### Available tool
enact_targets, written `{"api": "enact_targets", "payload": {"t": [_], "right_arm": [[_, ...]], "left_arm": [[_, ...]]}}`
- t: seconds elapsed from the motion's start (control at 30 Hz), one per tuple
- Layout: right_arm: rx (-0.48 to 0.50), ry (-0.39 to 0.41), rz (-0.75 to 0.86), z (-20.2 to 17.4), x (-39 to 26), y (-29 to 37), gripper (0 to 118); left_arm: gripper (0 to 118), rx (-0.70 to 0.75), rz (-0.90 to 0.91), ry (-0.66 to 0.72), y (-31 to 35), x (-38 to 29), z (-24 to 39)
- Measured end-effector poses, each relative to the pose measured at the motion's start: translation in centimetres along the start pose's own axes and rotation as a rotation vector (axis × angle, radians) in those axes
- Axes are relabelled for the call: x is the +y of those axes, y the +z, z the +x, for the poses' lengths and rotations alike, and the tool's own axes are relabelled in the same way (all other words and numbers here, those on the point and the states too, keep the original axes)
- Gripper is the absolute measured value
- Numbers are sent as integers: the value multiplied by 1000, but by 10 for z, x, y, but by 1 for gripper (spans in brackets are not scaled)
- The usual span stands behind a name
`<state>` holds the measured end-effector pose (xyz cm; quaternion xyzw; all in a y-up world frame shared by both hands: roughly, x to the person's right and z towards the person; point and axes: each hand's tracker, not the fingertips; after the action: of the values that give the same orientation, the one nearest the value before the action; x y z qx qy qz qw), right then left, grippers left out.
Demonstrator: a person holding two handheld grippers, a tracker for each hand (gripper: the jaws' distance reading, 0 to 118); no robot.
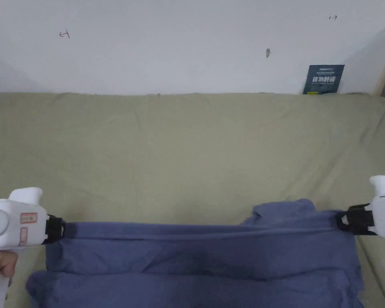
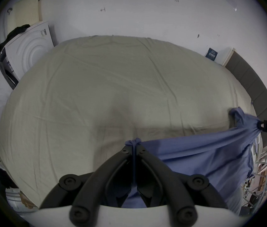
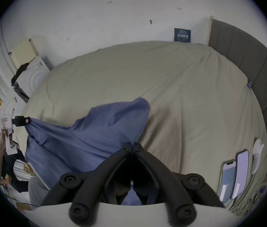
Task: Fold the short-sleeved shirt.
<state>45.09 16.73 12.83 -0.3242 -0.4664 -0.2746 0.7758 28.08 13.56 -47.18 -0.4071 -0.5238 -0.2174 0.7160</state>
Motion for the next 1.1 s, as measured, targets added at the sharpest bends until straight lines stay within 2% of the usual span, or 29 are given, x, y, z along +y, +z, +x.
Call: {"api": "enact_targets", "payload": {"t": [0.1, 0.4, 0.63, 0.83, 0.97, 1.0, 1.03, 1.1], "right_arm": [[37, -13, -7, 0, -21, 22, 1], [58, 4, 26, -14, -97, 73, 1], [47, -5, -53, -13, -153, 66, 1], [39, -40, -107, -4, -177, 52, 1], [19, -32, -152, -3, -186, 44, 1], [14, -24, -167, -6, -187, 46, 1], [11, -16, -163, -9, -188, 47, 1], [1, -10, -161, -9, -189, 45, 4]], "left_arm": [[0, -8, 19, -10, 22, -21, -5], [0, -41, 51, 3, 64, -82, -25], [0, -54, 29, -8, 64, -128, -33], [0, -33, -15, -60, 52, -153, -37], [0, -24, -27, -51, 36, -161, -42], [3, -27, -27, -47, 35, -161, -42], [11, -24, -21, -46, 36, -162, -42], [73, -5, -25, -56, 36, -161, -44]]}}
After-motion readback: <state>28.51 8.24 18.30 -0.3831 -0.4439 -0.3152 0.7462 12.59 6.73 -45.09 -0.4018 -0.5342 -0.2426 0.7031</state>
